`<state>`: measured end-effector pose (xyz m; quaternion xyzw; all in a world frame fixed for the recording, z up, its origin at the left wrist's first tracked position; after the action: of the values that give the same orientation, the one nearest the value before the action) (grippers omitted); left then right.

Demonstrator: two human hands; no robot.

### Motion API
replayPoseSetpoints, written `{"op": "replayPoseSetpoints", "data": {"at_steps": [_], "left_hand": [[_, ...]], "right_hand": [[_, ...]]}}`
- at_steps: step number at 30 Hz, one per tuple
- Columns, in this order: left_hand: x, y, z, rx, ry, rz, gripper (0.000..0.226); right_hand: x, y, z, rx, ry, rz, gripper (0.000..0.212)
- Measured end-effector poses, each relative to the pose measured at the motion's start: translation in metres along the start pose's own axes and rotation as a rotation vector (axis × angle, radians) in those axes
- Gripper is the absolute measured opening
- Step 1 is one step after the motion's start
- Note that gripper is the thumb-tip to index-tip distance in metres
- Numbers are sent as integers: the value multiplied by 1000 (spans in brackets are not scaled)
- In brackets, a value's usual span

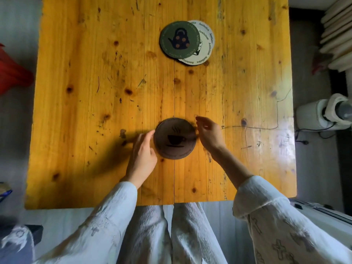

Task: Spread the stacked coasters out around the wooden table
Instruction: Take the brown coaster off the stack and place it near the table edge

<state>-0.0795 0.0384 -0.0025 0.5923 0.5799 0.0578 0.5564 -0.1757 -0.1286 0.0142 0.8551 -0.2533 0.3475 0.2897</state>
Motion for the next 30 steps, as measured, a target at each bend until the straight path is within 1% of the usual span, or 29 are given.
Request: {"op": "replayPoseSetpoints", "data": {"at_steps": [3,5,7,10,16,21,24,30], "left_hand": [[-15,2,18,49,-21,-4,62],[-25,0,29,125,-24,-7,65],[-31,-3,33,179,-11,-5,66],[-31,-7,27,182,-67,28,64],[-11,-12,-6,150,-96,33,63],[-7,-14,-29,215,-66,23,63],[-5,-14,-41,236,-82,34,61],[1,-14,-59,268,-64,34,61]], "right_hand": [[-5,-2,3,29,-13,-185,36],[-5,-5,4,71,38,-289,36],[-4,-9,4,112,90,-360,37],[-8,-13,5,138,119,-424,39],[-25,-15,-15,185,125,-442,38],[-36,-13,-42,234,52,-431,40],[-41,-12,-54,254,17,-433,40],[-47,-16,-66,277,-5,-455,40]]}}
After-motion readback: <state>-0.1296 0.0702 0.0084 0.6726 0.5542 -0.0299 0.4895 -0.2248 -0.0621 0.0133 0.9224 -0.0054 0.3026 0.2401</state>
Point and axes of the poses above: each hand's wrist, its own z-axis towards the middle knuckle, its own y-axis out of the back of the hand, x = y × z, the point moved 3 cm from there along z, towards the middle knuckle, and after that the axes turned 8 degrees about z, right-handed, at the moved point
